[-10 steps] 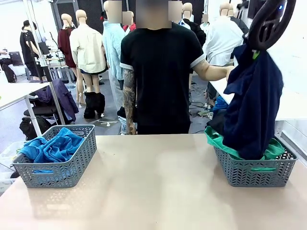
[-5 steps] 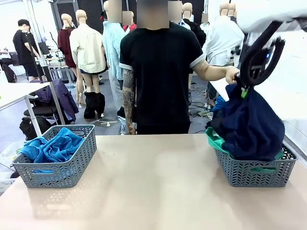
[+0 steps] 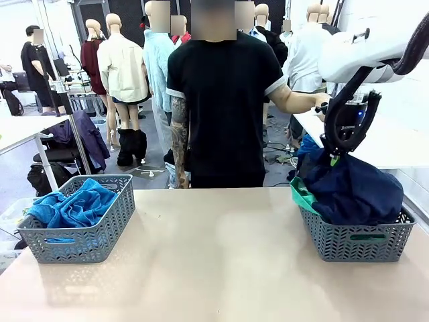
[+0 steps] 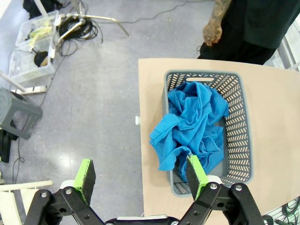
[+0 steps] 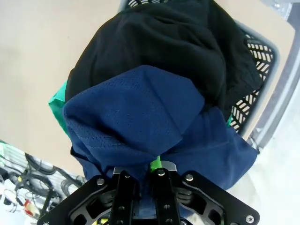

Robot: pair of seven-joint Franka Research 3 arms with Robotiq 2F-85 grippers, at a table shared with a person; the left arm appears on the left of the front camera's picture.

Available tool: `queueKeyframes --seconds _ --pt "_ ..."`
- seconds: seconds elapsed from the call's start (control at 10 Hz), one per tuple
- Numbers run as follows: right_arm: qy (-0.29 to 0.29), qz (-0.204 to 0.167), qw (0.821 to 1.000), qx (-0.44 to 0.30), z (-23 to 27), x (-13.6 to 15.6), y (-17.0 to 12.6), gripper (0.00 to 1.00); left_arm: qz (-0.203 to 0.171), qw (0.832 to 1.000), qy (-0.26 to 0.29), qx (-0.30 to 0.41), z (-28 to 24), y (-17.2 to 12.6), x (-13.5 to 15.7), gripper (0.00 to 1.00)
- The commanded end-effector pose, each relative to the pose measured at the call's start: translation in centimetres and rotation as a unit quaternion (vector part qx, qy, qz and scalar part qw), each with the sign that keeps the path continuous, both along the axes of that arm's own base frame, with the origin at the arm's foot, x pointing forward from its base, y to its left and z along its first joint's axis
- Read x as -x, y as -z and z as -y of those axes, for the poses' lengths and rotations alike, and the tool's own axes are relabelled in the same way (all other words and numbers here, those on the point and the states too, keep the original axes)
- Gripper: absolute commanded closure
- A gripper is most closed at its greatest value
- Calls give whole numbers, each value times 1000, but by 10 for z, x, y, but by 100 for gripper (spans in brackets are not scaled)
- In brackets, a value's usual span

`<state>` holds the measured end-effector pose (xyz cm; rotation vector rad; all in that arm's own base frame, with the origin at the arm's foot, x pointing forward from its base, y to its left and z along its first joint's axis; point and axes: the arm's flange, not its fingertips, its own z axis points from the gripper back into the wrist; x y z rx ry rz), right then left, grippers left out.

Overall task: Sort the tops and bottoms.
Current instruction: Sort the clothes according to human instructions.

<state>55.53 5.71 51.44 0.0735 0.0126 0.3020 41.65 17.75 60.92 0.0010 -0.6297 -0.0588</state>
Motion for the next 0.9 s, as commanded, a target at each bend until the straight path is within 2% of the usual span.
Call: queueKeyframes --seconds 0.0,0.2,0.3,0.6,0.8 --pt "13 6 1000 -8 -2 10 -22 53 1 1000 -1 2 0 -1 0 0" --pt "10 10 1000 -2 0 26 -42 15 1 1000 -1 2 0 -1 0 0" --pt "12 20 1000 2 1 36 -53 0 1 1000 -1 2 0 -1 0 0" --pt "-15 70 997 -3 9 72 -89 0 1 1000 -1 2 0 -1 0 0" --pt "17 112 994 -9 30 101 -117 0 1 1000 -1 2 0 -1 0 0"
